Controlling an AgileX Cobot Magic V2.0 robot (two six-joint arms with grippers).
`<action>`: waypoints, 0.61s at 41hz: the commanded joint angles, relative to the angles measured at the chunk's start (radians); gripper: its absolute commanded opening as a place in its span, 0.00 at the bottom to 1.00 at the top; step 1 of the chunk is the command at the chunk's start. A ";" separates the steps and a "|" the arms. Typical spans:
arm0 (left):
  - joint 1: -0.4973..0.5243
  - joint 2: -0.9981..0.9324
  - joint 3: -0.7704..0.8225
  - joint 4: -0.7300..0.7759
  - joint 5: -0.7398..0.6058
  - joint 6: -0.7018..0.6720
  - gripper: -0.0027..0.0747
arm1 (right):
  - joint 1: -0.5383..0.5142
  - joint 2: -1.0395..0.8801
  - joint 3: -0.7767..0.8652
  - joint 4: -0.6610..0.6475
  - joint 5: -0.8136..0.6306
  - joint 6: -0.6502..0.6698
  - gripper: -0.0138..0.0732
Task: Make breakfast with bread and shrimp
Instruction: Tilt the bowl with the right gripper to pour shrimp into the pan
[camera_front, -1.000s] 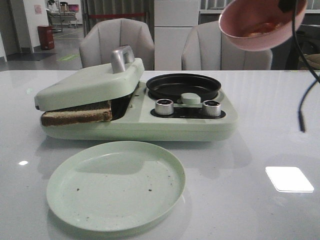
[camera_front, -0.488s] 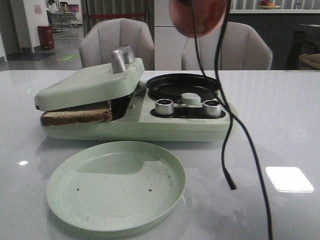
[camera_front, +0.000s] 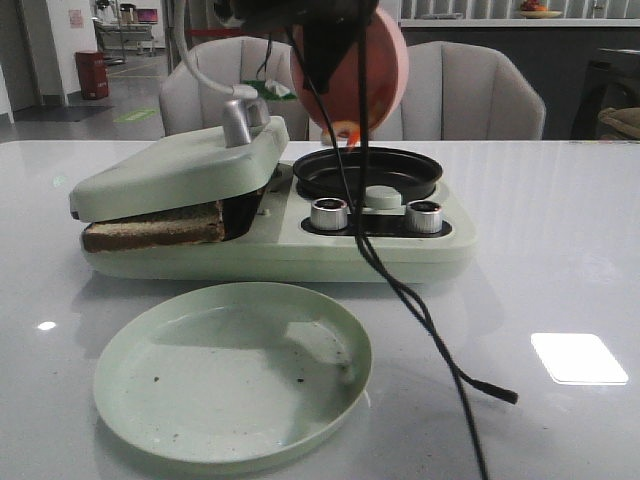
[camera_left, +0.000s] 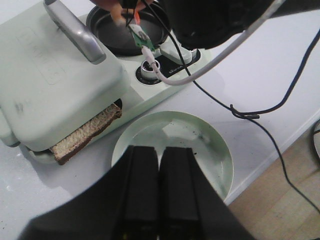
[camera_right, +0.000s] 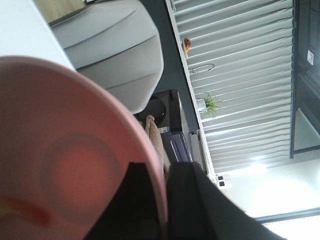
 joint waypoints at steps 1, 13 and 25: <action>-0.009 -0.003 -0.029 -0.032 -0.063 -0.003 0.16 | -0.006 -0.028 -0.039 -0.100 0.037 -0.039 0.19; -0.009 -0.003 -0.029 -0.030 -0.063 -0.003 0.16 | -0.024 0.013 -0.046 -0.100 0.109 -0.099 0.19; -0.009 -0.003 -0.029 -0.030 -0.063 -0.003 0.16 | -0.024 -0.052 -0.135 -0.098 0.221 -0.081 0.18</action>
